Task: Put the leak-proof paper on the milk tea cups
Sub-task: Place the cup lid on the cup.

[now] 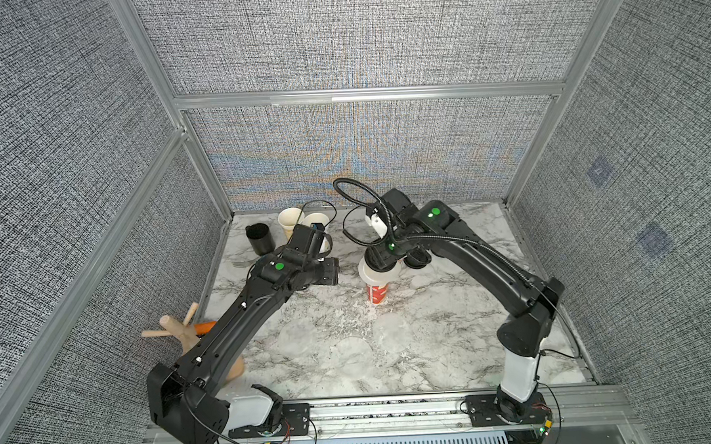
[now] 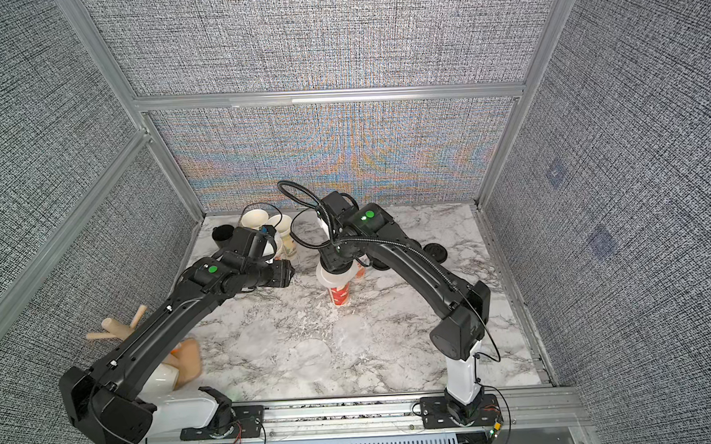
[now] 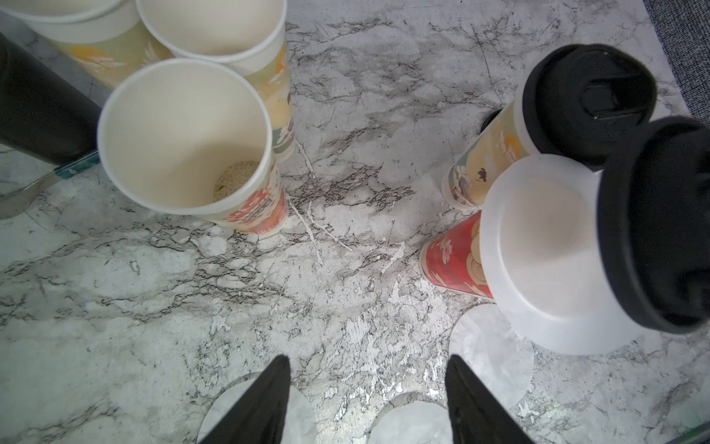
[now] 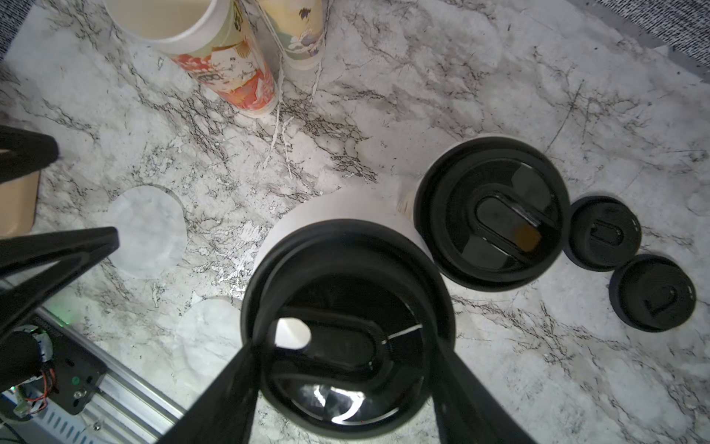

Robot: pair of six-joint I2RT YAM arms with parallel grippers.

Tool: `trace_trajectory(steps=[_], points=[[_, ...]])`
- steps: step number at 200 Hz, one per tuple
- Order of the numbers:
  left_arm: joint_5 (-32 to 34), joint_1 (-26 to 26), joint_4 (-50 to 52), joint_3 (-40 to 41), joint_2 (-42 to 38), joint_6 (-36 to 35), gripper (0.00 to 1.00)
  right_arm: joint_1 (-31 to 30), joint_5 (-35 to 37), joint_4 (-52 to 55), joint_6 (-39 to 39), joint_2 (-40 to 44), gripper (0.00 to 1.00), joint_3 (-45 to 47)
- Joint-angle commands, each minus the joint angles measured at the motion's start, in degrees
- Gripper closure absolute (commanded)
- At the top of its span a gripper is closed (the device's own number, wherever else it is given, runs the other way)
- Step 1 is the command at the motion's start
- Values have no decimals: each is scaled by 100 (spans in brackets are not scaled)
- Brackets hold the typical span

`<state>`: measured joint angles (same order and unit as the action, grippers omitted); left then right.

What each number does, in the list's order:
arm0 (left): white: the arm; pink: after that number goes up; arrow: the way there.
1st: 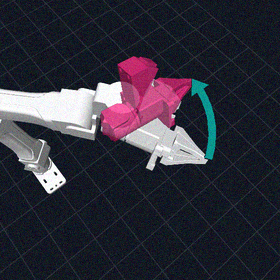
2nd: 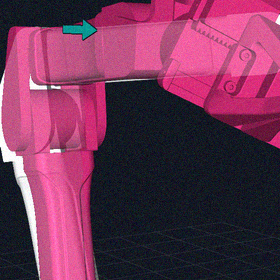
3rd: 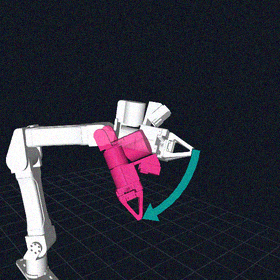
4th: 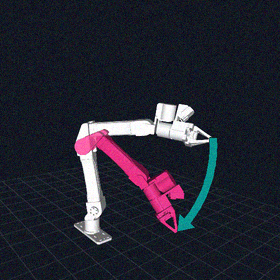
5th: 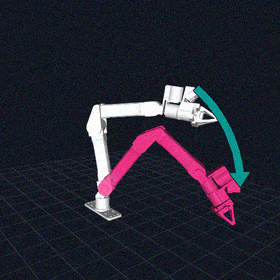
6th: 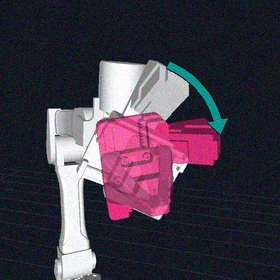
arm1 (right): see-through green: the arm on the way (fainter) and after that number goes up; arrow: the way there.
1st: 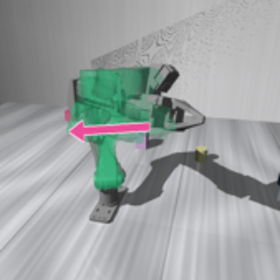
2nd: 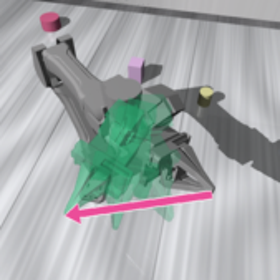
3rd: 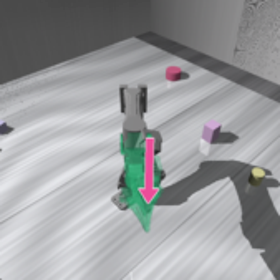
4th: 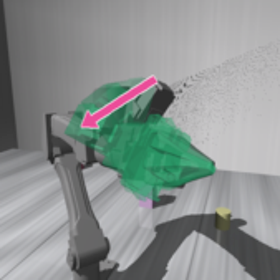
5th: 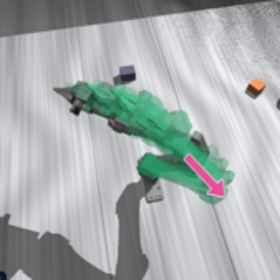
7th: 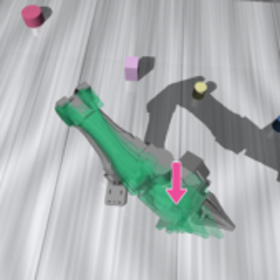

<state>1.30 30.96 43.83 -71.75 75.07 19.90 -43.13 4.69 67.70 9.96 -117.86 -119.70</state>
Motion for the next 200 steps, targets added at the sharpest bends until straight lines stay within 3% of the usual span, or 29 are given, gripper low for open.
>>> trace_trajectory(steps=[1,200], points=[[-43,-37,37,19,-68,-29,34,-11,124,210,-125,-118,37,-74],[-78,-134,4,108,-75,-82,34,-72,59,260,-187,-569,38,-195]])
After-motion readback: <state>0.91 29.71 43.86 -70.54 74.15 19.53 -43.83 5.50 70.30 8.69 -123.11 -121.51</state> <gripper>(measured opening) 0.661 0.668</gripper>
